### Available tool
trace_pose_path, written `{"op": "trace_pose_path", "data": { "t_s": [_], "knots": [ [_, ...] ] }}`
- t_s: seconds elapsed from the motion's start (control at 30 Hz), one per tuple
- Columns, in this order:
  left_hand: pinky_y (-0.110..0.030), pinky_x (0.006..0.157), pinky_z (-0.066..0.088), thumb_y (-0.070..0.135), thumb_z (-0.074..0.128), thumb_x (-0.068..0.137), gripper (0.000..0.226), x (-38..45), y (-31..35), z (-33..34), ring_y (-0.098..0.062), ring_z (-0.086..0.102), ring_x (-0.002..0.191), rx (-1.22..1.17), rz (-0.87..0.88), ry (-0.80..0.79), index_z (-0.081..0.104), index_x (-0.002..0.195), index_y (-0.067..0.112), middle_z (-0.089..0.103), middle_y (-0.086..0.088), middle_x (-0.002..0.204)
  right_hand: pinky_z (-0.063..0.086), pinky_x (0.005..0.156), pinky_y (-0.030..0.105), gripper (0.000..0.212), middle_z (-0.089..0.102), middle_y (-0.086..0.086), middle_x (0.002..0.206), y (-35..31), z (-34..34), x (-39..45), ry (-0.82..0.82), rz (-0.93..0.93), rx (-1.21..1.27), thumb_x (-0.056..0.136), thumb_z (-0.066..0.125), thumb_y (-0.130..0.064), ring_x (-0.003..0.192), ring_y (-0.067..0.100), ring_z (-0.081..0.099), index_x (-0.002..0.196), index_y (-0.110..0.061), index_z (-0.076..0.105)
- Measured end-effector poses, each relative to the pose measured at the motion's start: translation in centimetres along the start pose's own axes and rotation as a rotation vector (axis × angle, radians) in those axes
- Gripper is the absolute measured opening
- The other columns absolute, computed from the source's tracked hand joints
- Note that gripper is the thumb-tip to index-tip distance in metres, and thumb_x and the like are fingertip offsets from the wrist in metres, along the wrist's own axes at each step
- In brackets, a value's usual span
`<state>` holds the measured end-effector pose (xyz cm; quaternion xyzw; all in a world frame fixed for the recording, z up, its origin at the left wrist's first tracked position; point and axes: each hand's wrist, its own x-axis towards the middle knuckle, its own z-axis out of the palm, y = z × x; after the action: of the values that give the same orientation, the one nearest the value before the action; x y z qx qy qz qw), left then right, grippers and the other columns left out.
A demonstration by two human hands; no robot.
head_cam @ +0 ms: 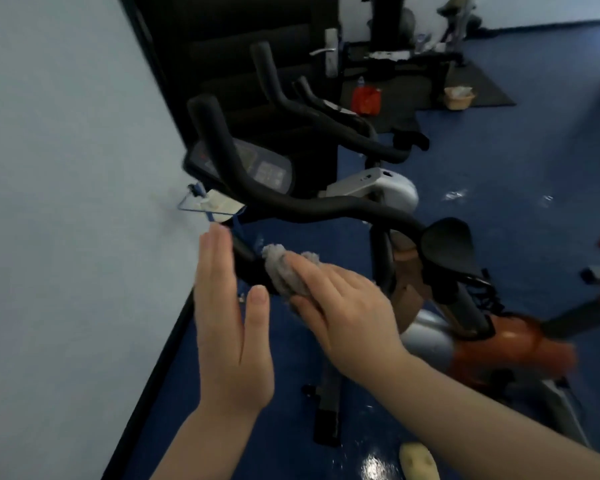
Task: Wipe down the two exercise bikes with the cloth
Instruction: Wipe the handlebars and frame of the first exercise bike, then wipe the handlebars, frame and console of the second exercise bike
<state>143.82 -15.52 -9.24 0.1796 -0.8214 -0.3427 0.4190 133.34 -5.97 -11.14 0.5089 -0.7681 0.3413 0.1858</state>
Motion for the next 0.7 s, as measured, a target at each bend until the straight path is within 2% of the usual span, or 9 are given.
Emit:
{"op": "trace_pose_path", "data": {
  "t_s": [0.07, 0.13, 0.17, 0.23, 0.33, 0.43, 0.53, 0.6, 0.7],
  "knots": [
    [-0.028, 0.122, 0.002, 0.035, 0.033, 0.098, 0.066, 0.0, 0.2, 1.1, -0.013, -0.004, 0.15, 0.036, -0.014, 0.034, 0.007, 0.154, 0.012, -0.001, 0.0, 0.164, 0.047, 0.087, 0.028, 0.039, 0.069, -0.001, 0.11, 1.9, -0.9, -1.2, 0.016, 0.133, 0.016, 0.097, 0.043, -0.031, 0.098, 0.016, 0.064, 0.129, -0.014, 0.055],
    [-0.029, 0.121, -0.006, 0.034, 0.037, 0.097, 0.069, -0.2, 1.2, 3.1, -0.018, -0.013, 0.149, 0.094, 0.028, 0.02, 0.009, 0.153, 0.007, -0.005, -0.006, 0.163, 0.04, 0.103, 0.03, 0.04, 0.064, 0.0, 0.124, 3.0, -1.8, -2.9, -0.025, 0.237, 0.046, 0.098, 0.04, -0.031, 0.116, 0.015, 0.057, 0.131, -0.014, 0.053],
    [-0.03, 0.12, -0.008, 0.035, 0.037, 0.096, 0.069, -0.5, 2.1, 4.4, -0.019, -0.014, 0.149, 0.101, 0.067, -0.037, 0.01, 0.154, 0.008, -0.006, -0.005, 0.163, 0.036, 0.107, 0.028, 0.041, 0.057, -0.001, 0.133, 3.5, -2.3, -3.9, -0.053, 0.292, 0.067, 0.099, 0.039, -0.032, 0.126, 0.013, 0.049, 0.134, -0.016, 0.051],
    [-0.029, 0.121, -0.006, 0.036, 0.037, 0.097, 0.067, -1.6, 3.6, 6.8, -0.016, -0.01, 0.15, 0.04, 0.105, -0.212, 0.01, 0.155, 0.015, -0.007, 0.004, 0.163, 0.039, 0.101, 0.02, 0.039, 0.05, -0.007, 0.141, 4.3, -3.2, -5.8, -0.06, 0.452, 0.125, 0.099, 0.042, -0.032, 0.129, 0.007, 0.044, 0.137, -0.025, 0.046],
    [-0.027, 0.121, -0.003, 0.033, 0.038, 0.097, 0.059, -3.8, 5.1, 10.5, -0.004, 0.004, 0.148, 0.026, 0.141, -0.445, 0.022, 0.152, 0.022, 0.011, 0.012, 0.161, 0.05, 0.081, 0.025, 0.028, 0.06, -0.013, 0.119, 5.6, -5.0, -10.5, 0.0, 0.704, 0.18, 0.099, 0.044, -0.033, 0.101, 0.004, 0.057, 0.126, -0.035, 0.048],
    [-0.016, 0.118, 0.007, 0.03, 0.044, 0.094, 0.051, -6.7, 5.7, 13.8, 0.01, 0.015, 0.14, -0.011, 0.108, -0.653, 0.037, 0.145, 0.029, 0.025, 0.021, 0.152, 0.052, 0.075, 0.027, 0.023, 0.058, -0.017, 0.116, 7.5, -7.0, -17.0, -0.027, 0.861, 0.085, 0.099, 0.044, -0.032, 0.095, 0.006, 0.06, 0.121, -0.035, 0.05],
    [-0.027, 0.115, 0.028, 0.023, 0.048, 0.096, 0.04, -11.2, 6.7, 18.1, 0.002, 0.032, 0.135, -0.023, 0.031, -0.849, 0.051, 0.136, 0.025, 0.04, 0.017, 0.146, 0.051, 0.081, 0.031, 0.023, 0.047, -0.01, 0.134, 10.3, -10.1, -24.4, -0.169, 0.969, -0.12, 0.099, 0.044, -0.028, 0.105, 0.012, 0.055, 0.12, -0.028, 0.052],
    [-0.031, 0.113, 0.033, 0.021, 0.048, 0.095, 0.037, -14.4, 7.8, 21.4, -0.004, 0.037, 0.134, 0.002, -0.003, -0.965, 0.056, 0.131, 0.024, 0.044, 0.013, 0.144, 0.046, 0.082, 0.028, 0.021, 0.044, -0.005, 0.134, 11.9, -12.7, -29.0, -0.281, 1.021, -0.277, 0.098, 0.046, -0.027, 0.112, 0.015, 0.048, 0.117, -0.024, 0.054],
    [-0.027, 0.105, 0.037, 0.021, 0.048, 0.094, 0.033, -19.2, 11.2, 27.0, -0.008, 0.045, 0.127, 0.087, 0.03, -1.11, 0.06, 0.124, 0.025, 0.051, 0.012, 0.138, 0.038, 0.065, 0.025, 0.02, 0.046, -0.006, 0.123, 13.6, -18.0, -35.3, -0.362, 1.183, -0.388, 0.098, 0.043, -0.034, 0.107, 0.015, 0.047, 0.114, -0.026, 0.052]
  ]
}}
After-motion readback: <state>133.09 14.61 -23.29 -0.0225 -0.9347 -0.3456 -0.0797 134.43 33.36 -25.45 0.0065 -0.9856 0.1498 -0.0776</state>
